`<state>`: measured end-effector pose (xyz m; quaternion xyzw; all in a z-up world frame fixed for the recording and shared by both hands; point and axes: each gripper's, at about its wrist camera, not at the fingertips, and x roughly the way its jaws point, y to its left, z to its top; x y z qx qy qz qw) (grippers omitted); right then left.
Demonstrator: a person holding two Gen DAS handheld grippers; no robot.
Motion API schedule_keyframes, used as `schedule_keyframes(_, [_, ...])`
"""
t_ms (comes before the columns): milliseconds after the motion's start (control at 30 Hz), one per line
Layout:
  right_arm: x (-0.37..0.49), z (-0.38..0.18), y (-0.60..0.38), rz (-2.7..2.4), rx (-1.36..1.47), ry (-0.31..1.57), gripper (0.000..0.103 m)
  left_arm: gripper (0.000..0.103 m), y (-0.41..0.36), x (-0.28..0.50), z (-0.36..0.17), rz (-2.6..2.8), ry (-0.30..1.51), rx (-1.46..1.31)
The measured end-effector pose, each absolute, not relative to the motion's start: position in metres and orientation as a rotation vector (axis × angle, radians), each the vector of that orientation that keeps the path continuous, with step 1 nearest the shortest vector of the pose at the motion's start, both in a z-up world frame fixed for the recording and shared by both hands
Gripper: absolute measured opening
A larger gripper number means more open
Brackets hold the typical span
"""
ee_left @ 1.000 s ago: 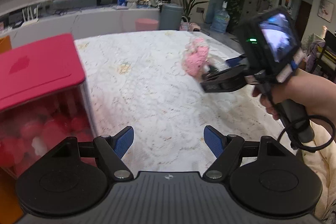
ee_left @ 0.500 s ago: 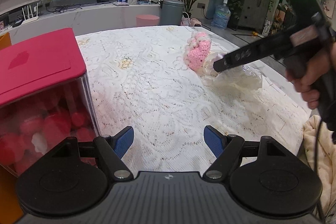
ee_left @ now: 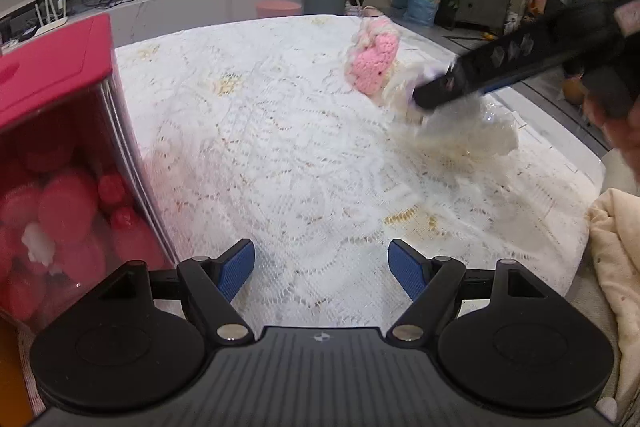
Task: Organize soft objects
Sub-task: 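Grasp the clear plastic bag with the right tool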
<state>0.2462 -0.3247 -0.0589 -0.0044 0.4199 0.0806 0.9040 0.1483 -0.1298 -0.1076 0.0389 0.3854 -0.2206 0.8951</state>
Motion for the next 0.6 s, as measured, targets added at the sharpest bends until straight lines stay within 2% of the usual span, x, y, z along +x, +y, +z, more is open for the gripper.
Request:
schedule_keyframes(100, [0.252,-0.073,-0.314,0.196,-0.093,0.889,0.052,0.089,-0.131,0.144,-0.105,-0.49,0.794,0.075])
schedule_keyframes(233, [0.258,-0.082,-0.295,0.221,-0.189,0.889,0.065,0.089,-0.132,0.143,-0.103,-0.496,0.796,0.062])
schedule_keyframes(600, [0.277,-0.109,-0.282,0.126,-0.278,0.911,0.062,0.089,-0.127,0.143,-0.097,-0.492,0.801,0.02])
